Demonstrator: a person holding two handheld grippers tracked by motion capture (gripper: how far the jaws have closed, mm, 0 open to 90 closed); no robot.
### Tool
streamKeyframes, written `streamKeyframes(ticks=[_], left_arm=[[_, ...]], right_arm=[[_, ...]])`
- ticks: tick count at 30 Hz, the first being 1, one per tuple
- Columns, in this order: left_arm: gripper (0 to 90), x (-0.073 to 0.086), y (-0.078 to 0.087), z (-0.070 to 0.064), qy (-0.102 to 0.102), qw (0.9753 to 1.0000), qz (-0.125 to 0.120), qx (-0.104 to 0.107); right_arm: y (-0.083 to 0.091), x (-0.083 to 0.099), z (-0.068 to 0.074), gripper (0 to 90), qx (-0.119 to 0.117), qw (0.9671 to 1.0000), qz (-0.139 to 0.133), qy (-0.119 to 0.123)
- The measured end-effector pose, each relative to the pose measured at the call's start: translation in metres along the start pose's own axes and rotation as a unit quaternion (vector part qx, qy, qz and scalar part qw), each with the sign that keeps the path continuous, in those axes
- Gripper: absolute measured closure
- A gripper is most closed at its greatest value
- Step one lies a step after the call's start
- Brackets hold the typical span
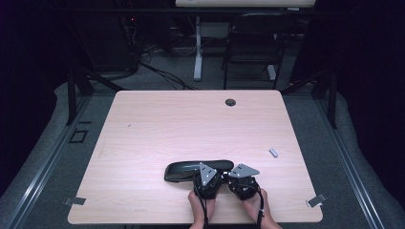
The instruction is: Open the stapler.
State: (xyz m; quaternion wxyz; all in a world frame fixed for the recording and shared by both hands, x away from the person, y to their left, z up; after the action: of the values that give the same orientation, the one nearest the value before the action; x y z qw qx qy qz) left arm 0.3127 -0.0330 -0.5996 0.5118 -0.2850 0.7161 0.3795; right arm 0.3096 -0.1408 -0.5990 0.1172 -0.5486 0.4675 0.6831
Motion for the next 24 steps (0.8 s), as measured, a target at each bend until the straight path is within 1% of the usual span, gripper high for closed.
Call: streamKeyframes(ticks=[1,3,4,5,9,10,11,13,16,18,21,24], left_arm=[[90.0,0.0,-0.0007,-0.0004,0.001,1.0,0.002,0.002],[90.0,0.0005,-0.0025,-0.0012,0.002,1.0,0.002,0.003],[90.0,0.0005,-0.0025,-0.0012,0.002,1.0,0.002,0.003],[90.0,0.0004,-0.0039,-0.0024,0.0,1.0,0.005,0.006],[90.0,0.0003,-0.0057,-0.0053,-0.005,0.9999,0.006,0.01],[90.0,0.0003,-0.0059,-0.0058,-0.004,0.9999,0.005,0.011],[90.0,0.0004,-0.0066,-0.0064,0.0,1.0,-0.002,0.007],[90.0,0.0,-0.0075,-0.006,0.003,0.9999,-0.002,0.011],[90.0,0.0,-0.0083,-0.0063,0.009,0.9999,-0.002,0.011],[90.0,-0.0001,-0.0081,-0.0062,0.009,0.9999,-0.003,0.01],[90.0,-0.0001,-0.0076,-0.0063,0.011,0.9999,-0.007,0.008],[90.0,-0.0001,-0.0069,-0.0062,0.011,0.9999,-0.009,0.006]], right_arm=[[0.0001,0.0003,-0.0006,90.0,-0.001,1.0,-0.002,-0.002],[0.0007,0.0019,-0.0025,90.0,0.008,0.9999,-0.011,-0.004],[0.0007,0.0019,-0.0025,90.0,0.008,0.9999,-0.011,-0.004],[0.0011,0.0028,-0.0047,90.0,0.006,0.9998,-0.014,-0.013],[0.0008,0.0037,-0.0047,90.0,0.004,0.9997,-0.02,-0.015],[0.0009,0.0039,-0.0045,90.0,0.006,0.9996,-0.021,-0.016],[0.0006,0.0041,-0.0041,90.0,0.007,0.9996,-0.024,-0.015],[0.0007,0.0047,-0.0041,90.0,0.004,0.9995,-0.028,-0.013],[0.0002,0.0049,-0.0034,90.0,0.007,0.9995,-0.03,-0.007],[-0.0004,0.0051,-0.0036,90.0,0.006,0.9994,-0.032,-0.014],[-0.0018,0.005,-0.0016,90.0,0.006,0.9991,-0.038,-0.015],[-0.0014,0.0056,-0.0027,90.0,0.002,0.9991,-0.038,-0.019]])
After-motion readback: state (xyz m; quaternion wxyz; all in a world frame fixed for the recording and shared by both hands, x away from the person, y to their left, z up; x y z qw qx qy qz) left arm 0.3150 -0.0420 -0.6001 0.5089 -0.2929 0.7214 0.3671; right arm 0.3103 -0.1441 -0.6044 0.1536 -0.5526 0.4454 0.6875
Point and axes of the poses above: each handheld gripper's, and its own axes: y roughly backward along the jaws, x roughly out of its underside, z roughly to its left, the point moved 4 cm from there along -y, roughly forward along the jaws, and after that the axes turned 10 degrees about -z, right-handed, at the moved point
